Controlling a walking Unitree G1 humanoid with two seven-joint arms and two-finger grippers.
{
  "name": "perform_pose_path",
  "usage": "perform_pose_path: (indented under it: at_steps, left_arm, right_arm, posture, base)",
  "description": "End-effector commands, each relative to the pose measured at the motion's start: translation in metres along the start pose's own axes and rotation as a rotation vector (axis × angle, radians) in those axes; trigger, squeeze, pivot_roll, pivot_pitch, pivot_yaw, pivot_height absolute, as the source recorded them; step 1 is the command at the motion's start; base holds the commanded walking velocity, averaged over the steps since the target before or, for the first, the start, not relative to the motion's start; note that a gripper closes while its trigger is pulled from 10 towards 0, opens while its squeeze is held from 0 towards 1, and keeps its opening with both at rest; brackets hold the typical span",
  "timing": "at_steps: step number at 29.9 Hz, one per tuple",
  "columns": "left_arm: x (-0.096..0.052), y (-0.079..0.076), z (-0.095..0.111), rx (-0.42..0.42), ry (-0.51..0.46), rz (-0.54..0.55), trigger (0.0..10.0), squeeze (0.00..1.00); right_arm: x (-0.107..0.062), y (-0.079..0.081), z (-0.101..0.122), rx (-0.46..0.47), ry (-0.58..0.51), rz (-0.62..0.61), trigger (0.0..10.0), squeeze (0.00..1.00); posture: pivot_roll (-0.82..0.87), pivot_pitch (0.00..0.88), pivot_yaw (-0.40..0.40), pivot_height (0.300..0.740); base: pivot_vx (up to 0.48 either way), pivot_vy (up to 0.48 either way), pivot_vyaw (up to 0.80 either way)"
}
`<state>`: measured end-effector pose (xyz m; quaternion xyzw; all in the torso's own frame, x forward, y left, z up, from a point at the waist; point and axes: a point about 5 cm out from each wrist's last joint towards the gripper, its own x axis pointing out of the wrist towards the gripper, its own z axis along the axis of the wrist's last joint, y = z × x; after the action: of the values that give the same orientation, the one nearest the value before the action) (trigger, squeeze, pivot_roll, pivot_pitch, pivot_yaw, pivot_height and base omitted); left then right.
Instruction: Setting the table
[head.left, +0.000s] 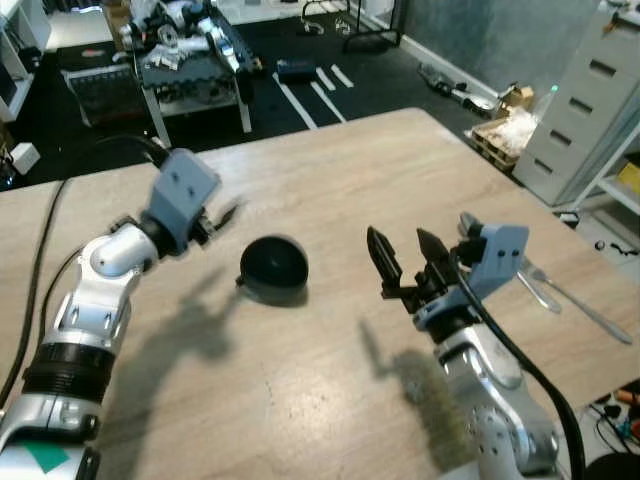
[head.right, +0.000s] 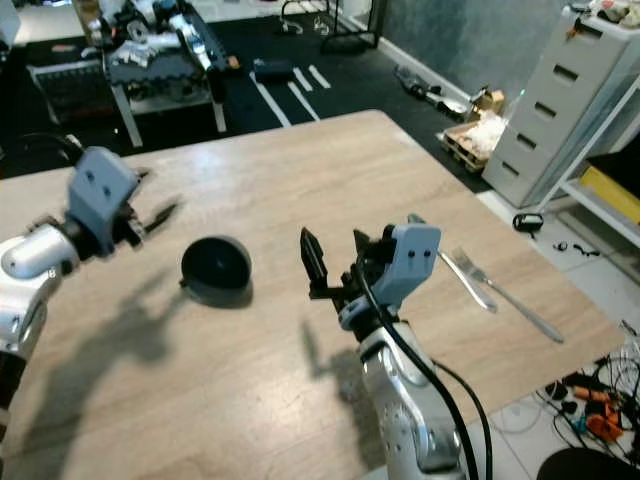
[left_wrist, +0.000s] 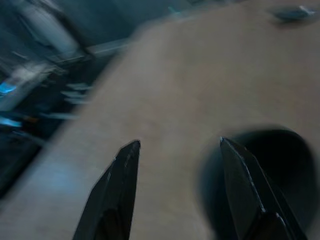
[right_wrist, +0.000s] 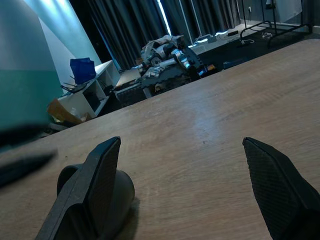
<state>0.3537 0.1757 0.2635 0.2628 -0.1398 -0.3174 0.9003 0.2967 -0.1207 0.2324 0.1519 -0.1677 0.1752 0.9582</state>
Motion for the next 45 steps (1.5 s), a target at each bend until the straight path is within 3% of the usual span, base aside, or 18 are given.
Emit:
perform_pose_path:
  at_steps: [1,6,10,14,16,25,26,27,28,29,31,45]
  left_arm:
    - [-0.006,-0.004,-0.004,-0.009,0.033,-0.065,10.0,0.00]
    - [-0.010,0.000,-0.026,0.051,0.141,-0.034,10.0,0.00]
    - [-0.009,0.004,-0.033,0.048,0.165,-0.007,10.0,0.00]
    - [-0.002,0.002,-0.042,-0.053,0.180,-0.016,10.0,0.00]
    - [-0.002,0.002,-0.042,-0.053,0.180,-0.016,10.0,0.00]
    - [0.025,-0.002,-0.046,-0.128,0.177,0.016,10.0,0.00]
    - [0.026,-0.003,-0.047,-0.129,0.180,0.017,9.2,0.00]
    - [0.026,-0.003,-0.047,-0.129,0.180,0.017,9.2,0.00]
    - [0.028,-0.003,-0.047,-0.129,0.182,0.020,7.4,0.00]
    - [0.030,-0.002,-0.047,-0.138,0.181,0.026,3.5,0.00]
    - [0.033,-0.001,-0.048,-0.142,0.179,0.039,0.0,0.00]
    - [0.037,0.001,-0.043,-0.125,0.139,0.019,0.0,0.00]
  right_arm:
    - [-0.003,0.000,0.000,-0.003,0.001,-0.006,10.0,0.00]
    - [-0.002,0.000,-0.001,-0.001,0.003,-0.006,10.0,0.00]
    - [-0.002,0.001,-0.001,0.001,0.002,-0.005,10.0,0.00]
    - [-0.002,0.001,0.000,-0.002,0.000,-0.006,10.0,0.00]
    - [-0.002,0.001,0.000,-0.002,0.000,-0.006,10.0,0.00]
    - [-0.008,0.002,0.004,-0.015,0.008,-0.014,10.0,0.00]
    - [-0.009,0.002,0.004,-0.016,0.009,-0.014,10.0,0.00]
    - [-0.009,0.002,0.004,-0.016,0.009,-0.014,10.0,0.00]
    - [-0.009,0.002,0.004,-0.017,0.010,-0.015,10.0,0.00]
    - [-0.010,0.002,0.005,-0.019,0.012,-0.017,10.0,0.00]
    - [-0.011,0.000,0.005,-0.025,0.016,-0.021,10.0,0.00]
    - [-0.010,0.001,0.005,-0.024,0.018,-0.020,10.0,0.00]
  posture:
    - [0.04,0.199,0.124,0.740]
    - [0.04,0.198,0.124,0.740]
    - [0.04,0.198,0.125,0.740]
    - [0.02,0.215,0.117,0.740]
    - [0.02,0.215,0.117,0.740]
    - [-0.02,0.247,0.119,0.740]
    - [-0.03,0.250,0.118,0.740]
    - [-0.03,0.250,0.118,0.740]
    - [-0.03,0.250,0.118,0.740]
    - [-0.04,0.254,0.116,0.740]
    - [-0.04,0.256,0.116,0.740]
    - [-0.04,0.228,0.119,0.740]
  base:
    - [0.000,0.000,0.00]
    - [0.000,0.000,0.00]
    - [0.000,0.000,0.00]
    - [0.000,0.000,0.00]
    - [0.000,0.000,0.00]
    - [0.000,0.000,0.00]
    - [0.000,0.000,0.00]
    - [0.000,0.000,0.00]
    - [0.000,0.000,0.00]
    - [0.000,0.000,0.00]
    - [0.000,0.000,0.00]
    - [0.000,0.000,0.00]
